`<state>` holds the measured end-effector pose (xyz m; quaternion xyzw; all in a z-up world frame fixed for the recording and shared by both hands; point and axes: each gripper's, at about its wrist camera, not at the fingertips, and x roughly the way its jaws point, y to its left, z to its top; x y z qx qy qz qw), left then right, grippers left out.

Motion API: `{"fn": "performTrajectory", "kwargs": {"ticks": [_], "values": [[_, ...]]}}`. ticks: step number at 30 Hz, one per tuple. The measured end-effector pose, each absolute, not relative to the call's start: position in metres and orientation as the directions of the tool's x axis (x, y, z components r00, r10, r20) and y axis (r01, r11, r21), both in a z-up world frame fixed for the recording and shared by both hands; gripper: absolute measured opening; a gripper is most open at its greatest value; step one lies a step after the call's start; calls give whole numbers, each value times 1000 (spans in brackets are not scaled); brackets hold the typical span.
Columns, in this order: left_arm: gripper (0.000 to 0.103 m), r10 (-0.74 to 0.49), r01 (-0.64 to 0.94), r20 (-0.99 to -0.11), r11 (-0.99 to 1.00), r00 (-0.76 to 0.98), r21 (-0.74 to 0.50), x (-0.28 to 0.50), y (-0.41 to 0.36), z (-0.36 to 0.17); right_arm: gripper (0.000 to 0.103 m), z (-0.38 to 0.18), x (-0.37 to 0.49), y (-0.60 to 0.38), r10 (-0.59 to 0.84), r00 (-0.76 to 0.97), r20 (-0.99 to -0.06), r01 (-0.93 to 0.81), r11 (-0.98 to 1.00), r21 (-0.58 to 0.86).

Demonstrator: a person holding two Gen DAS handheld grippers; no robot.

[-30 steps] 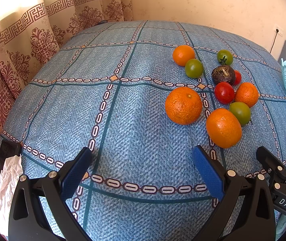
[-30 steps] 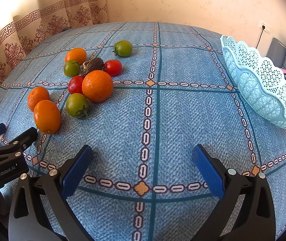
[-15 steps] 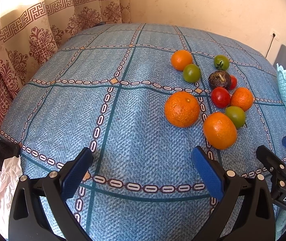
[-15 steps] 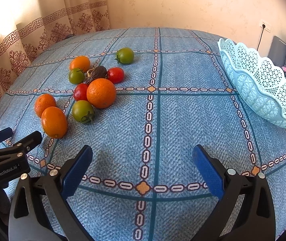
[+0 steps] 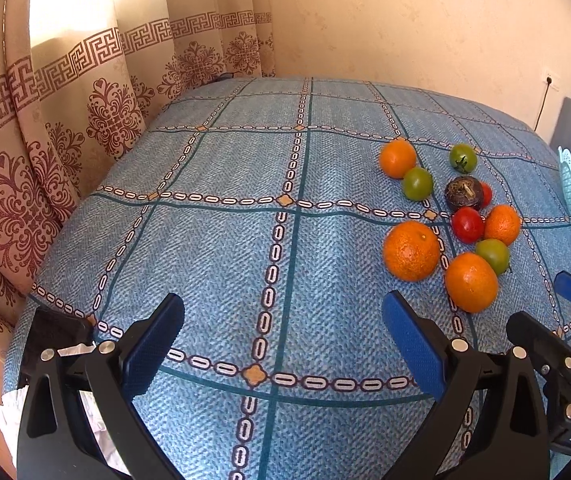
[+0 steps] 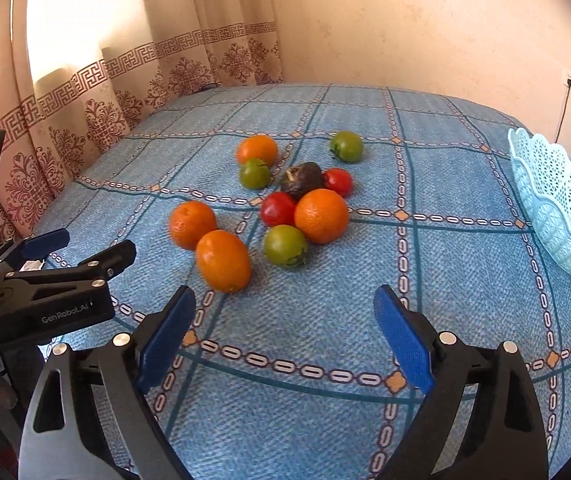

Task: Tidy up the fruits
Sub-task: 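Grasp a large orange with the right tool while the left tool grasps another orange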

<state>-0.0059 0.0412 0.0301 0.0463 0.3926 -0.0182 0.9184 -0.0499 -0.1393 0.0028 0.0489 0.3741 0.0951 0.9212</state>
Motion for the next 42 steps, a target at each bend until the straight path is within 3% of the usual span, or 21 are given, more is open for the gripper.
{"fn": "performTrajectory", "kwargs": {"ticks": [6,18,22,36,42], "values": [[98,-5,65,-712,996,702,57,-4,55,37,74,2,-37,-118,240,686,-687,-184,970,156],[92,-35,75,-709,997,704,25,1,65,41,36,-16,-14,-106,239,642,-729,-186,970,154],[87,-54,93,-716,996,696,16,3,60,39,36,-13,-20,-110,235,656,-717,-182,972,151],[86,-149,206,-734,979,663,-13,10,16,37,36,1,-48,-152,218,691,-689,-104,974,203],[77,-205,256,-758,965,620,-52,19,-4,30,36,0,-54,-171,209,699,-684,-73,972,223]]}}
